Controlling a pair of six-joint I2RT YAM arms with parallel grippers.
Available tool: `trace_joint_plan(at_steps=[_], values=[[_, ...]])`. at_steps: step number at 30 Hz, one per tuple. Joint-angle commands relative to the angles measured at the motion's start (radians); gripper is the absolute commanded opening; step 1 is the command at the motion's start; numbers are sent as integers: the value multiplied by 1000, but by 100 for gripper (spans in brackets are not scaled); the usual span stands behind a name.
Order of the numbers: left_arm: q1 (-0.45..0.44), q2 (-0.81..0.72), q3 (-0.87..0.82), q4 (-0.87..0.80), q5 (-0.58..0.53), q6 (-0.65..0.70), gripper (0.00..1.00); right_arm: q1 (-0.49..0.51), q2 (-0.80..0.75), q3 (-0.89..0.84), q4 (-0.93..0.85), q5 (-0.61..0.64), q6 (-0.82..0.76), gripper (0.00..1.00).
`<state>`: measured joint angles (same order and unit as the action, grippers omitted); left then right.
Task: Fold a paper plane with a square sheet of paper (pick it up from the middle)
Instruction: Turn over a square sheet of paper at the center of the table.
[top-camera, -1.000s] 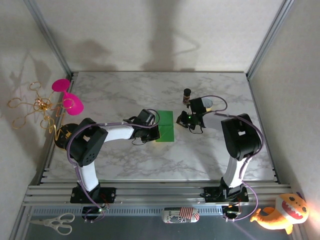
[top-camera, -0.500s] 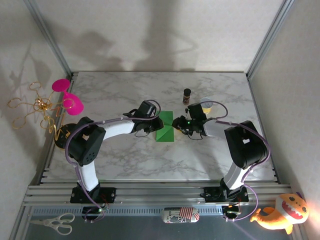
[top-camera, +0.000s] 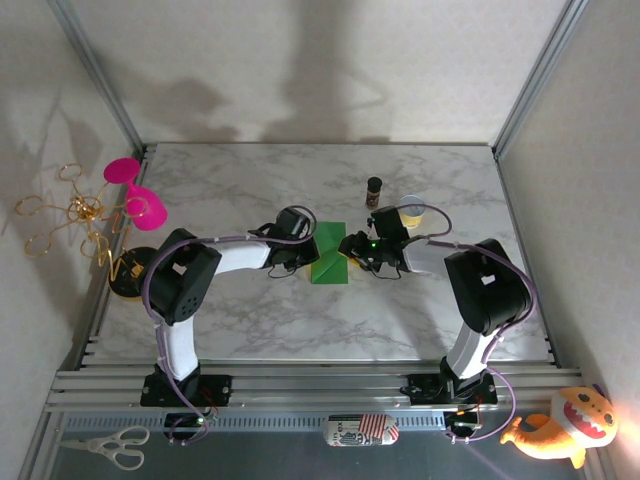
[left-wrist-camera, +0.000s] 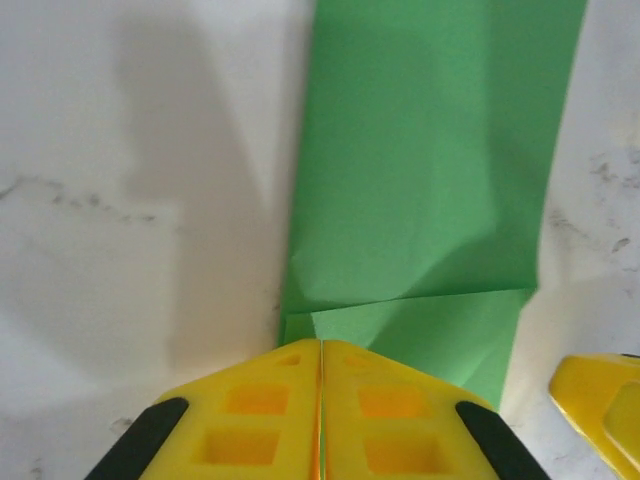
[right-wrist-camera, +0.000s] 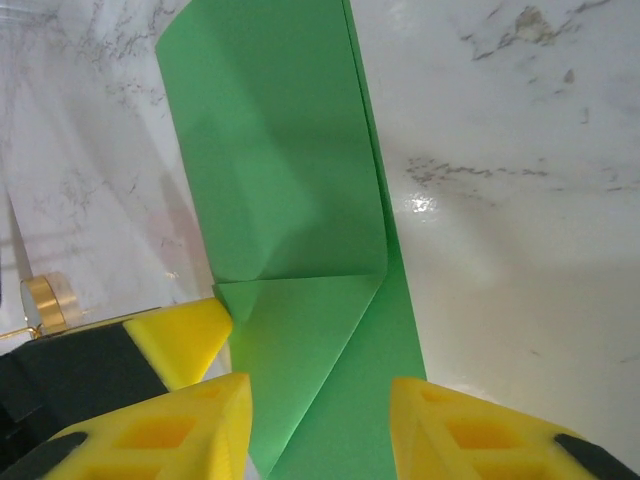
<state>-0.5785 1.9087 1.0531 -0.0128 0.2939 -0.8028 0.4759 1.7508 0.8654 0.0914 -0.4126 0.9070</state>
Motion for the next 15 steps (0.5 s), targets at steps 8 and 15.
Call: trace_joint_plan(at_steps=[8,15], values=[[10,20,-59,28,-29,-35,8,32,82,90,-64,13,52,38],[10,24,-65,35,-17,-36,8,41,121,124,-83,12,50,37]])
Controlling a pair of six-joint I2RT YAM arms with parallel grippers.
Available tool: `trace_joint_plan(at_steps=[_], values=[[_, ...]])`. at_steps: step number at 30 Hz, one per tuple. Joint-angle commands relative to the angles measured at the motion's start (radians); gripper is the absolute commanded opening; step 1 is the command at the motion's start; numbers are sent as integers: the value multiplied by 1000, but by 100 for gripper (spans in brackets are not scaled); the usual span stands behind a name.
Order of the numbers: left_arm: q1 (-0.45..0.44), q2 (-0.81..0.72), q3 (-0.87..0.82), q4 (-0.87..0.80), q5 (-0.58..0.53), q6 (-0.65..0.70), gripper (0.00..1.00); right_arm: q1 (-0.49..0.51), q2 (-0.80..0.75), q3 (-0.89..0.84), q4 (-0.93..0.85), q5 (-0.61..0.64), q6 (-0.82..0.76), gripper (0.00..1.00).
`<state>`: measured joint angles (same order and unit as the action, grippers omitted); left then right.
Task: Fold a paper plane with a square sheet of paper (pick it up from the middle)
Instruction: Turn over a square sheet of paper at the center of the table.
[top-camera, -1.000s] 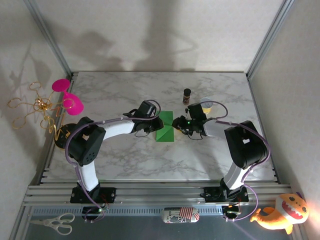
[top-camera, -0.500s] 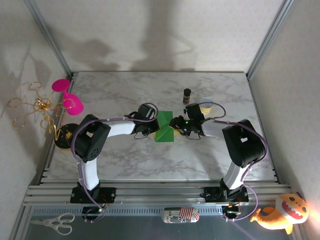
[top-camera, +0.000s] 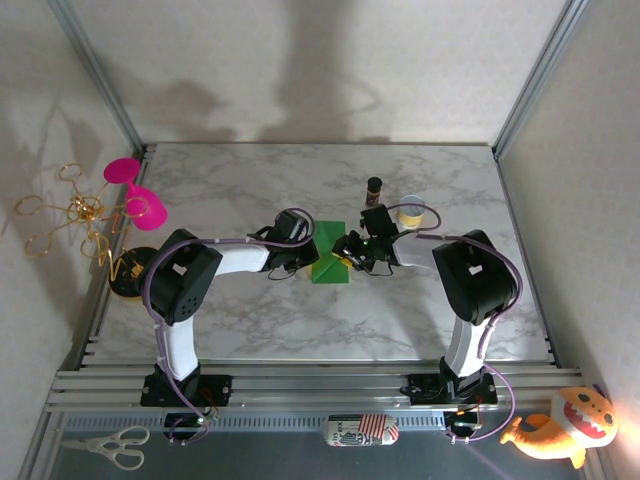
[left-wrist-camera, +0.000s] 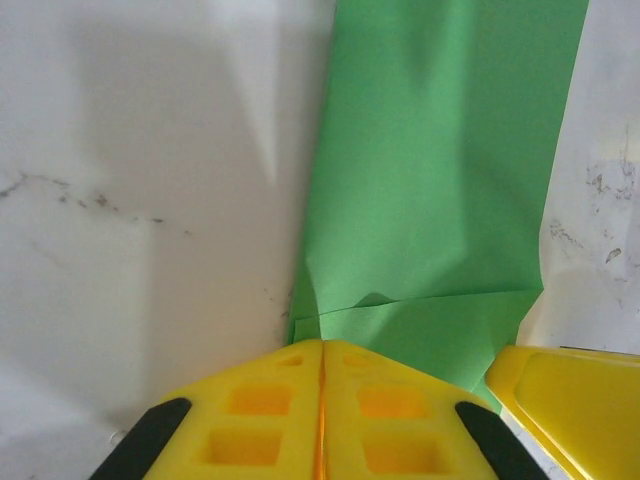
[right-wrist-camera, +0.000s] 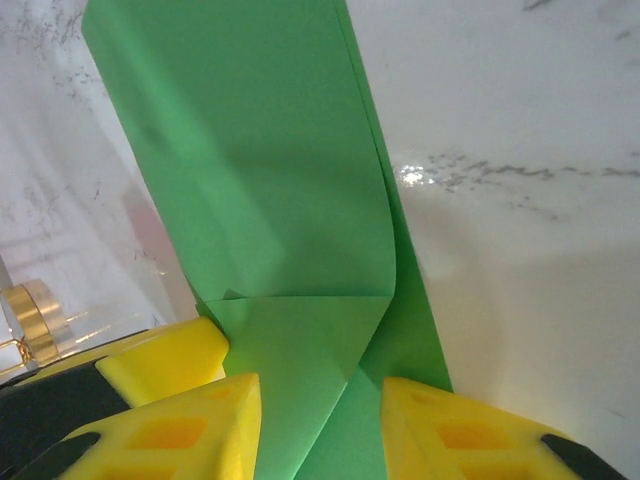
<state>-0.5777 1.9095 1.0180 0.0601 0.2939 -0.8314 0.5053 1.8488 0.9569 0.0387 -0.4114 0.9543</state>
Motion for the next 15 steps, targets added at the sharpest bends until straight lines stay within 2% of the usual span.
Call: trace_joint_plan(at_steps=[1,15], values=[[9,23,-31,-39,-16,-8,8,12,25,34,-24,5,0,36],[10,14,-33,-29,-1,-18,9,17,31,-4,123,-108,30,27]])
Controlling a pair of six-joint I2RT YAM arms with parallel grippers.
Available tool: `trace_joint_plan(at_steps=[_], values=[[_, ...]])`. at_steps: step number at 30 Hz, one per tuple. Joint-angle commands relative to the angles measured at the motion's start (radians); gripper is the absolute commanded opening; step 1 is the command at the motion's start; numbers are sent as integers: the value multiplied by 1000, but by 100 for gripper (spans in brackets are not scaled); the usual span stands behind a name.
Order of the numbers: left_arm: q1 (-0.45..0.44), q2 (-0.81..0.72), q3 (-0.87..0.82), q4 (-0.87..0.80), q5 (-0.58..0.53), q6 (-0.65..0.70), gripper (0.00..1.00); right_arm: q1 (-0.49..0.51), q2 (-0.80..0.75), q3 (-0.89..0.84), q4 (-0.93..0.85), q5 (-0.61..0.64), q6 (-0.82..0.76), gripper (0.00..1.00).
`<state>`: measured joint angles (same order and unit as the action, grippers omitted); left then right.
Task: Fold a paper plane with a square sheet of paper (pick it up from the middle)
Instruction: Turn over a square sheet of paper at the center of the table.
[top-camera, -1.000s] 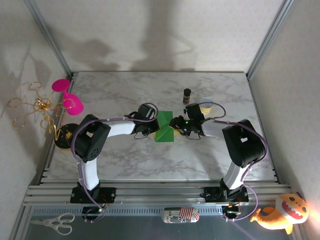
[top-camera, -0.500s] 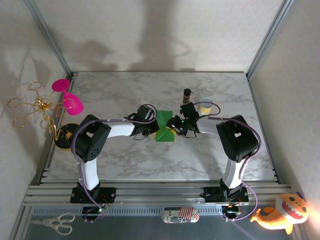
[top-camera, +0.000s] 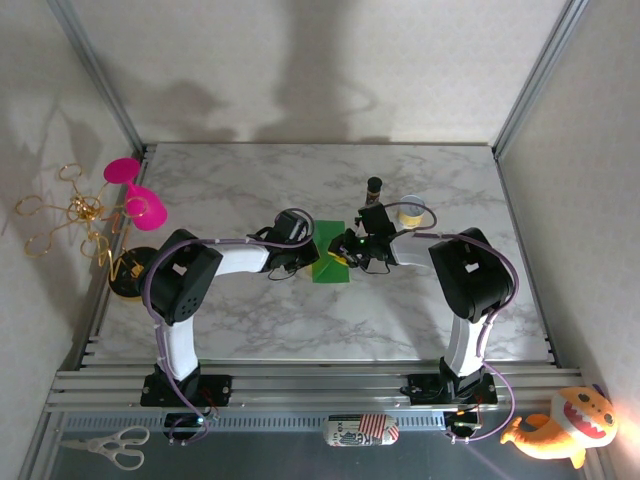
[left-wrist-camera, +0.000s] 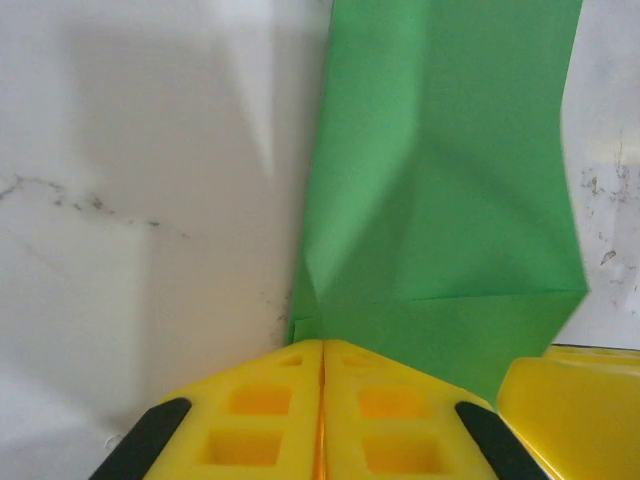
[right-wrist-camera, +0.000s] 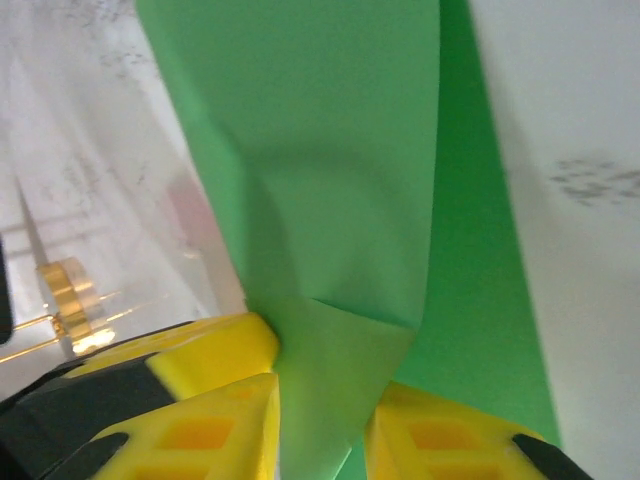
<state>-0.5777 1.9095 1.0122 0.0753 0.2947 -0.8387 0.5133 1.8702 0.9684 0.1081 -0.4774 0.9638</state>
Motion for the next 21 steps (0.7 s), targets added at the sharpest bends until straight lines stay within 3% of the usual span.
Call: trace_joint_plan(at_steps=[1,10,14,21], values=[[10,14,-27,-42,1,-15,9,8,14,-17,57,-42,23,27],[21,-20,-27,-14,31,-42,11,10,41,-19,69,-37,21,19],[34,-59,-23,-2,56,-47,15,10,39,-20,80,-32,16,9],[121,-234,-118,74,100,-67,36,2,-39,-44,176,-20,-22,0]])
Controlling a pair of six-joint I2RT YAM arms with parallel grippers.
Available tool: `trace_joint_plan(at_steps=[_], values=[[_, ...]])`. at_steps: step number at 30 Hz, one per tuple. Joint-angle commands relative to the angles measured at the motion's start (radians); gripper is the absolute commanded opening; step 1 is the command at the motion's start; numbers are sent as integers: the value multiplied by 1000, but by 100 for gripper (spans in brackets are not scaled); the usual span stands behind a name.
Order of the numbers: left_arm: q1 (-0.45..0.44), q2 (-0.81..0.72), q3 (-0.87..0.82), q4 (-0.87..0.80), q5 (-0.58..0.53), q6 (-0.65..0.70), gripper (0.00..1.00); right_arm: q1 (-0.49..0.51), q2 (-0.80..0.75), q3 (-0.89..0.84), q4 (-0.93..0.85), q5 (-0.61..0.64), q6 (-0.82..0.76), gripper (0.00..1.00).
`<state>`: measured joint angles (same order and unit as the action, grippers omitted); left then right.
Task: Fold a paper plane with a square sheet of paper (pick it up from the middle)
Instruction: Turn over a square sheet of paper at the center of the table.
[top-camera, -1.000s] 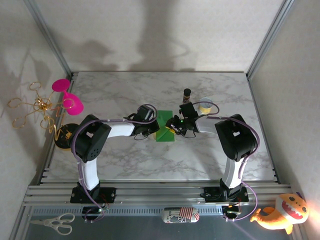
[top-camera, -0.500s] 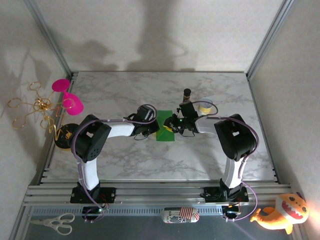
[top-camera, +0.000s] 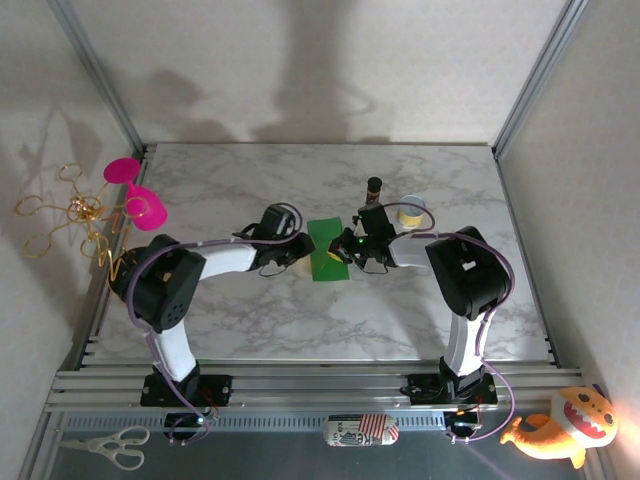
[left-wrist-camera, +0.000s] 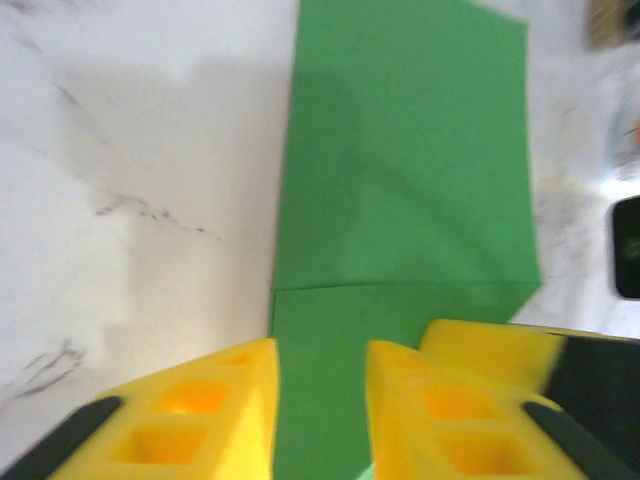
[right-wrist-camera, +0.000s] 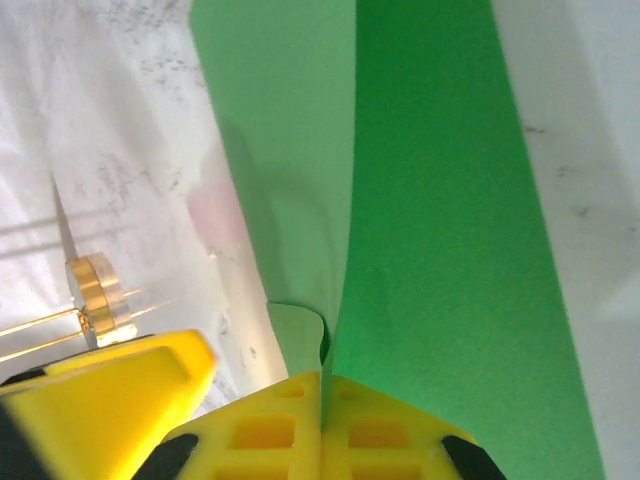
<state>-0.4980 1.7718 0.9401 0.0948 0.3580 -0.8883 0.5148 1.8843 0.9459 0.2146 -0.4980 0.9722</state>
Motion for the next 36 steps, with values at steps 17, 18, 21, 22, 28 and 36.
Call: trace_joint_plan(at_steps=[17,18,21,22,28,36], values=[[56,-214,-289,691,324,-252,99,-57,-211,-41,345,-208,80,1],[50,-210,-281,691,328,-248,99,-57,-211,-41,352,-216,87,1],[40,-193,-253,672,334,-230,96,-57,-212,-41,361,-232,99,1],[38,-187,-244,662,336,-226,95,-59,-214,-42,369,-240,104,1],[35,-155,-218,679,363,-236,73,-62,-217,-45,359,-252,105,2],[37,-160,-221,683,364,-226,45,-75,-211,-52,341,-254,95,4]])
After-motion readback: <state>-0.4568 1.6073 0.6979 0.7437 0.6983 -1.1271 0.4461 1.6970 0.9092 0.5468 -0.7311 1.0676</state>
